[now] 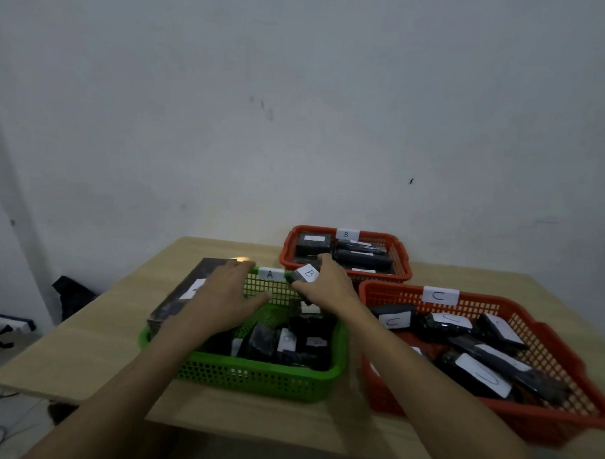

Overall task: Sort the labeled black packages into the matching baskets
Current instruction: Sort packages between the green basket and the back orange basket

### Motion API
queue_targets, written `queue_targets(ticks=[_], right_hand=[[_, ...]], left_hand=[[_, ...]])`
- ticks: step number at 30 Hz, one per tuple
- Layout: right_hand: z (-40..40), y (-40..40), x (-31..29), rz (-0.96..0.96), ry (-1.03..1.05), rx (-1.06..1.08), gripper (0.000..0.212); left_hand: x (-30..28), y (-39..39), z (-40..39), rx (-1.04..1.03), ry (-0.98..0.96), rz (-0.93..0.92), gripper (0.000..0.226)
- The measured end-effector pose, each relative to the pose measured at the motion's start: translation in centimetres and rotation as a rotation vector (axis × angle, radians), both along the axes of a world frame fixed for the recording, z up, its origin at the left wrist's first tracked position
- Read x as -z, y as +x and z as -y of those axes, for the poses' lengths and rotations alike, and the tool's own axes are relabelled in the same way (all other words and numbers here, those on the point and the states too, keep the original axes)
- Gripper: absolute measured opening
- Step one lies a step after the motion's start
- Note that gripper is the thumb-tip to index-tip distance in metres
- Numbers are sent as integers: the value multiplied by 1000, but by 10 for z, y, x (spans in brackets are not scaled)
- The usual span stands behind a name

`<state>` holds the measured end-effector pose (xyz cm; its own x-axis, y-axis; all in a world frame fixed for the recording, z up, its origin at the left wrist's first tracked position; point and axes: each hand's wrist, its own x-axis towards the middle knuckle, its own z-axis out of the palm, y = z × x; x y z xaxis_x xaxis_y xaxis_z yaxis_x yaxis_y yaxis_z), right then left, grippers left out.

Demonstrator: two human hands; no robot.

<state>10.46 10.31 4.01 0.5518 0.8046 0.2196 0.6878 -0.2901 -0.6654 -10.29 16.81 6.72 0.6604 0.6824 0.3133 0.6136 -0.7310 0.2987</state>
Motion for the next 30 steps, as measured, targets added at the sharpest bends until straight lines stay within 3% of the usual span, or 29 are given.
queue_targets(ticks=[7, 10, 13, 16, 18, 20, 23, 26, 30], right_hand=[[39, 75, 3, -80, 93, -107, 82], [44, 101, 4, -152, 104, -130, 77], [37, 122, 4, -245, 138, -152, 80], [25, 133, 5, -280, 162, -181, 91], [19, 137, 5, -279, 187, -161, 98], [16, 140, 8, -259, 242, -83, 92], [15, 144, 22, -166, 281, -54, 66], [14, 146, 40, -87, 239, -42, 64], [7, 145, 43, 87, 152, -54, 65]], left_hand=[[15, 92, -6, 141, -275, 207, 30], [17, 132, -18, 198, -470, 178, 31], [18, 161, -33, 248, -768, 287, 30], [24, 183, -49, 261, -848, 363, 26], [25, 196, -64, 185, -839, 440, 26], [25, 208, -86, 59, -690, 470, 29], [25, 224, -115, -99, -408, 320, 32], [34, 241, -133, -146, -283, 127, 27], [51, 252, -143, -159, -179, 60, 30]])
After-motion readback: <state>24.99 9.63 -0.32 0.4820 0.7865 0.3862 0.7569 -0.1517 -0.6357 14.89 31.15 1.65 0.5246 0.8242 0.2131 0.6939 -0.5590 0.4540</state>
